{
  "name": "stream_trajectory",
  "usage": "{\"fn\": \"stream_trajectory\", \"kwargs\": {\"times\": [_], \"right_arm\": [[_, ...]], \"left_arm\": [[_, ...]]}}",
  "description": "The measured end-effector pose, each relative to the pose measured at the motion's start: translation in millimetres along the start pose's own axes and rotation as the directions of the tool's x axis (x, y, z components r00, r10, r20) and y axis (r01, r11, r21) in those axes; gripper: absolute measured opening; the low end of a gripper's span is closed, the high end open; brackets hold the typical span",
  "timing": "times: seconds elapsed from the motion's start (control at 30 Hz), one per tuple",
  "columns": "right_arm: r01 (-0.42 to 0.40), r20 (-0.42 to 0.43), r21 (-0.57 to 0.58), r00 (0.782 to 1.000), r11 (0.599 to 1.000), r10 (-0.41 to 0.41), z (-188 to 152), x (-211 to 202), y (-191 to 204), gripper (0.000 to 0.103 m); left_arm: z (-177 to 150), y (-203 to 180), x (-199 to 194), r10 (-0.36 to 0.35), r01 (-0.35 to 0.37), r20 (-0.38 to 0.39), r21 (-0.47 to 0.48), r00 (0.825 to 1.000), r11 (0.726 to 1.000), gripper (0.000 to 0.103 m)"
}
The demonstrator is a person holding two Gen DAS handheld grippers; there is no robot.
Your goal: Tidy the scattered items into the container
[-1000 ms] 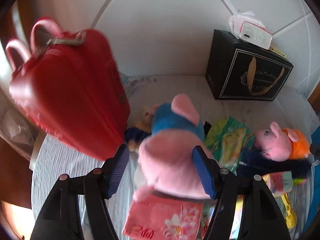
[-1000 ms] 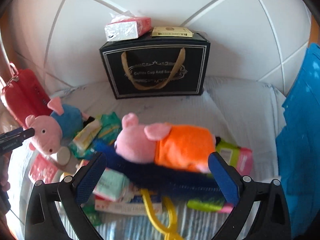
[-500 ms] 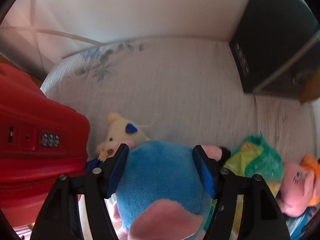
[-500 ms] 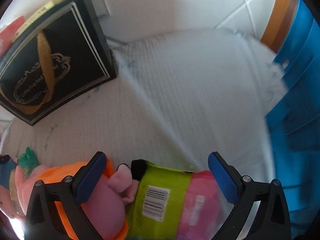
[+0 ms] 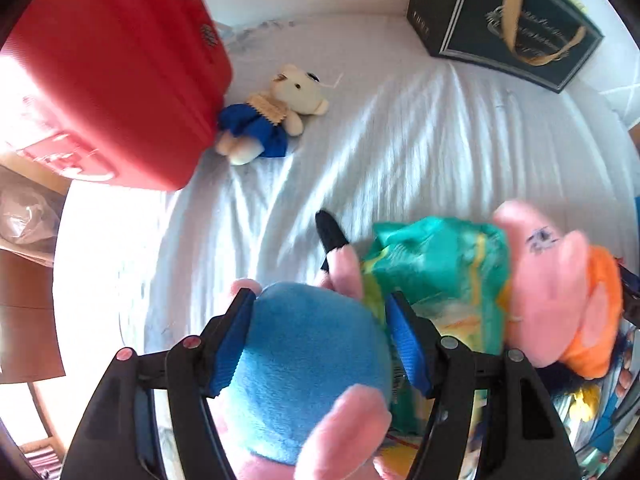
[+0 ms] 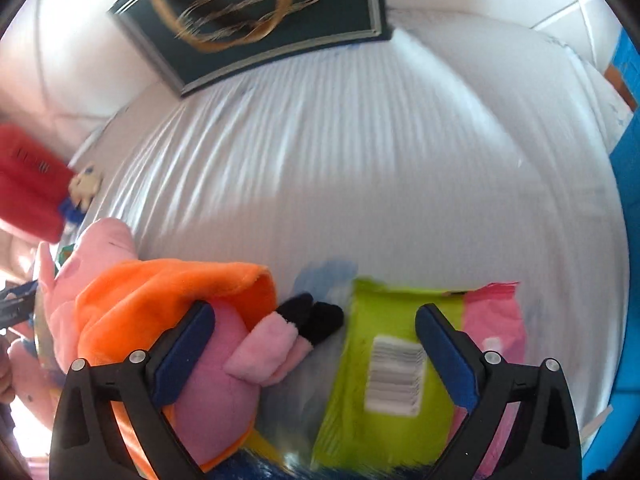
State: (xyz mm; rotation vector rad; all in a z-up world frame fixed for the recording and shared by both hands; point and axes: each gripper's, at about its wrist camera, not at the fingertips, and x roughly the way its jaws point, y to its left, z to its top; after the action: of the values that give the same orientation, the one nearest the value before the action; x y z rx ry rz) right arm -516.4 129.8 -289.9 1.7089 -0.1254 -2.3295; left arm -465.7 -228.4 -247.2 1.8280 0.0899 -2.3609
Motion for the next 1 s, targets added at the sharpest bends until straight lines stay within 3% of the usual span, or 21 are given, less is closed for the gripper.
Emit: {"fn": "stream_trajectory", "kwargs": {"times": [0.1,0.2,0.27,0.3,0.37,0.43,0.5,0.6,0.7,0.8,0.9,0.97,1.0], "right_arm": [[0.016,0.124,-0.038,0.992,0.999,-0.011,-24,-43,15,0.095],[-0.010,0.265,-0.047,0.964,0.999,0.022,-60,-104,24,0.097],[0.036,0.336,-0.040,0.942,0.999,-0.020,-93,-136,24,0.098],[0.065,0.348,-0.030,0.936,0.997,-0.051,-111,-145,21,0.098],[0.104,0.309,-0.018,0.946,0.994,-0.093,-141,-144,13,0.098],[0.145,0.249,-0.016,0.959,0.989,-0.137,-168,-137,2,0.094],[0.203,0.200,0.000,0.959,0.979,-0.199,-198,-127,-14,0.089],[0.295,0.148,0.032,0.943,0.955,-0.297,-226,-113,-42,0.088],[0.366,0.119,0.011,0.924,0.931,-0.365,-242,-101,-60,0.094],[0.282,0.051,-0.014,0.958,0.959,-0.281,-258,-90,-64,0.101],[0.285,0.061,-0.072,0.958,0.956,-0.281,-274,-92,-42,0.101],[0.185,0.069,-0.087,0.981,0.979,-0.179,-280,-100,-20,0.093],[0.132,0.072,-0.098,0.989,0.986,-0.126,-281,-103,-8,0.082]], "left_arm": [[-28,14,-55,-0.016,0.023,0.146,-0.049,0.989,0.999,0.066],[-74,19,-105,-0.022,0.036,0.287,-0.044,0.958,0.998,0.066],[-112,14,-125,-0.038,0.047,0.360,-0.014,0.932,0.999,0.066],[-130,11,-131,-0.037,0.040,0.386,0.001,0.922,0.999,0.066],[-162,3,-130,-0.019,0.013,0.415,0.017,0.910,1.000,0.066],[-192,-3,-119,-0.008,0.007,0.402,0.003,0.915,1.000,0.066],[-217,-7,-103,-0.024,0.034,0.355,-0.023,0.934,0.999,0.066],[-246,-13,-76,-0.049,0.072,0.274,-0.074,0.961,0.995,0.066],[-271,-18,-62,-0.063,0.087,0.233,-0.098,0.970,0.991,0.066],[-284,-25,-63,-0.078,0.098,0.235,-0.077,0.969,0.992,0.066],[-286,-39,-69,-0.071,0.085,0.253,-0.043,0.965,0.995,0.066],[-285,-48,-68,-0.073,0.084,0.253,-0.033,0.965,0.996,0.066],[-284,-52,-67,-0.076,0.086,0.253,-0.030,0.965,0.996,0.066]]}}
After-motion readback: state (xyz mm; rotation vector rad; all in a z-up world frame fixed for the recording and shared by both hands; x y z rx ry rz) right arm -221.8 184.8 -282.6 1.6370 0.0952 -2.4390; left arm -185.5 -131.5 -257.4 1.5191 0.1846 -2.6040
